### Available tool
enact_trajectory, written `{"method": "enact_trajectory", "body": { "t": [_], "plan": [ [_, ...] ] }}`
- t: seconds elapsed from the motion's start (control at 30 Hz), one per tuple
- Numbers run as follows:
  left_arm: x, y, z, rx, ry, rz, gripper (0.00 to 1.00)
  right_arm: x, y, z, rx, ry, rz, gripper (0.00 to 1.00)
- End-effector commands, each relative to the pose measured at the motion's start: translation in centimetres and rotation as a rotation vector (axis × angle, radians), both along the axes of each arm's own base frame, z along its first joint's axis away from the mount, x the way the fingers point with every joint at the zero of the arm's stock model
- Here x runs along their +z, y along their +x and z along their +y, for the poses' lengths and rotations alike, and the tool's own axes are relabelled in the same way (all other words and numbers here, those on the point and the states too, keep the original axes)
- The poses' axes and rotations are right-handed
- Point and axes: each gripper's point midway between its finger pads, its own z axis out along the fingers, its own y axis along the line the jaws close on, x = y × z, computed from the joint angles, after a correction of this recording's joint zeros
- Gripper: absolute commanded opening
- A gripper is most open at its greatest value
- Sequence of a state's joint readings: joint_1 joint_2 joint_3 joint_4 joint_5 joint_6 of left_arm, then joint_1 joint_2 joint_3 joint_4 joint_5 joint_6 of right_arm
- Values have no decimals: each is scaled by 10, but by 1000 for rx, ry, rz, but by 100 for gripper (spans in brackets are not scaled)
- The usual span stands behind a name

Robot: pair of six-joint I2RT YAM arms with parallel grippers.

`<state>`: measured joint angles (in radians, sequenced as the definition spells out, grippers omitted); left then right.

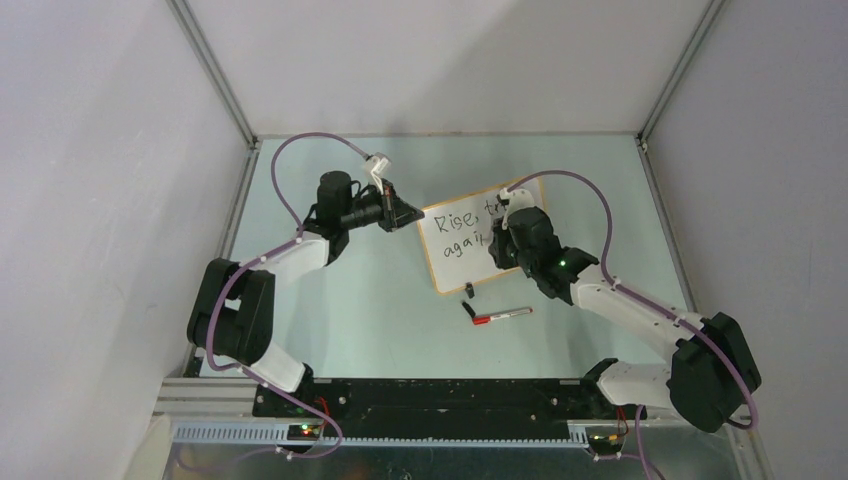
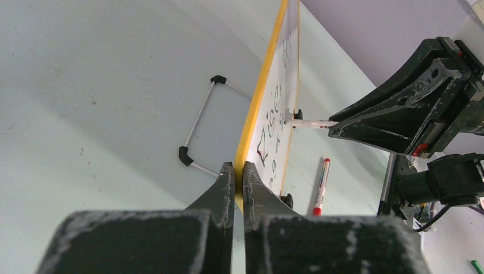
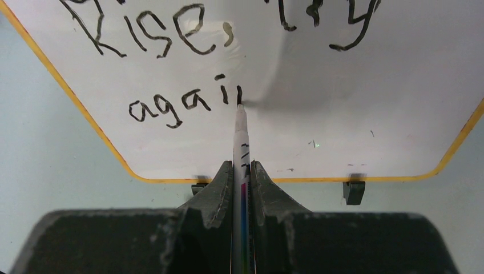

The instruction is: Write a sentence on the whiteboard

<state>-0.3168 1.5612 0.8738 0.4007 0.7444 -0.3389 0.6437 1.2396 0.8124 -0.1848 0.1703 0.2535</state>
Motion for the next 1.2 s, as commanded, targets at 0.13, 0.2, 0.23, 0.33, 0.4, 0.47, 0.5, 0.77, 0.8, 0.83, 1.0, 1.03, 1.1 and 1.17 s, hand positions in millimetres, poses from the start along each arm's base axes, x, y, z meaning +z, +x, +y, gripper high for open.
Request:
{"method": "enact_trajectory", "body": {
  "t": [0.13,0.2,0.23,0.33,0.4,0.47,0.5,0.77,0.8,0.83,1.0,1.03,1.1,1.17],
  "plan": [
    [4,-2,-4,-17,25,-30,3,28,17,9,0,39,-69,0],
    [4,-2,-4,-16,25,-30,2,27,18,9,-1,37,-69,0],
    [4,-2,-4,-16,26,-30,2,27,18,9,0,38,-68,0],
    [3,-2,-4,-16,26,-29,3,26,19,9,-3,35,-66,0],
    [3,-2,-4,-16,27,-29,3,25,20,8,-6,33,-66,0],
    [3,-2,-4,-15,27,-29,2,25,21,8,-8,33,-67,0],
    [3,-2,-4,-15,27,-28,2,25,21,8,-9,34,-67,0],
    [3,-3,-4,-17,27,-31,2,27,21,9,-3,41,-71,0],
    [3,-2,-4,-16,27,-30,2,27,22,9,-4,39,-72,0],
    [3,-2,-4,-16,27,-30,2,28,22,8,-6,38,-74,0],
    [3,-3,-4,-16,28,-31,2,28,25,6,-22,33,-68,0],
    [3,-3,-4,-17,28,-32,3,28,25,6,-25,32,-65,0],
    [3,-3,-4,-17,28,-31,3,28,27,5,-31,28,-65,0],
    [3,-2,-4,-15,28,-29,3,28,28,5,-35,28,-65,0]
  ]
}}
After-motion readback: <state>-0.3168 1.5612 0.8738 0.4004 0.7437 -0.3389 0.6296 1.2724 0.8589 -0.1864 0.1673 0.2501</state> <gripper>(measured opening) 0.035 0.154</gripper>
